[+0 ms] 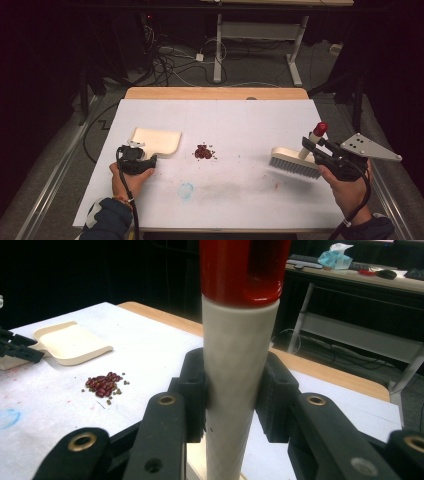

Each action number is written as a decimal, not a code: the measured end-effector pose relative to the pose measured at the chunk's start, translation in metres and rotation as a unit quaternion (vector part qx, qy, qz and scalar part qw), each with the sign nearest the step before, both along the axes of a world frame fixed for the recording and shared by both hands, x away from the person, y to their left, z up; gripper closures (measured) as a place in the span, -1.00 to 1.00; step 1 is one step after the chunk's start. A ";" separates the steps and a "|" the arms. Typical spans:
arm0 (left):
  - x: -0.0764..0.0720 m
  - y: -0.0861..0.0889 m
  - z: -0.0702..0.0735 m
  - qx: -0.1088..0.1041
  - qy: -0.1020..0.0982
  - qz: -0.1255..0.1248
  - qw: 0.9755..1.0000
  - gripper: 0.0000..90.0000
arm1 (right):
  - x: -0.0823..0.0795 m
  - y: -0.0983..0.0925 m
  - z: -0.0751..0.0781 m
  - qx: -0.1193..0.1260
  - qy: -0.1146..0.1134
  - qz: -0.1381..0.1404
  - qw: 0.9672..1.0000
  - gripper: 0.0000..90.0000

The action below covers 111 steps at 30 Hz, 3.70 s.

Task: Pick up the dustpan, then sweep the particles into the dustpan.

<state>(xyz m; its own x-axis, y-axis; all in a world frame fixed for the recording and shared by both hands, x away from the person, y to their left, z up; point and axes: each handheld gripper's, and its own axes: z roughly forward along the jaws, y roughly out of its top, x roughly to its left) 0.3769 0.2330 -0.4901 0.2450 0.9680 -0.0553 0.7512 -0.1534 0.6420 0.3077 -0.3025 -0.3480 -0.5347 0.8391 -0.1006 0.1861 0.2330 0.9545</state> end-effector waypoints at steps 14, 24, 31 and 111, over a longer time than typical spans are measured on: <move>0.000 0.001 0.008 0.023 0.000 -0.035 0.999 0.42 | 0.002 0.004 -0.003 -0.006 0.003 0.011 1.000 0.55; -0.025 0.006 0.046 0.049 -0.013 -0.090 0.995 0.42 | 0.005 0.005 -0.006 -0.004 0.005 0.014 1.000 0.55; -0.051 0.006 0.056 0.038 0.001 -0.144 0.989 0.42 | 0.006 0.007 -0.007 -0.005 0.007 0.020 1.000 0.55; -0.065 -0.034 0.022 0.050 0.090 -0.248 0.963 0.42 | 0.144 0.199 -0.036 0.021 0.001 0.003 1.000 0.55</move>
<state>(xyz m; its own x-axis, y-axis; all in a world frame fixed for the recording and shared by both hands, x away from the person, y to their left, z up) 0.3118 0.1987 -0.4676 0.6733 0.7376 -0.0517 0.6676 -0.5763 0.4714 0.4521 -0.1030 -0.3842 -0.5396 0.8395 -0.0642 0.1872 0.1939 0.9630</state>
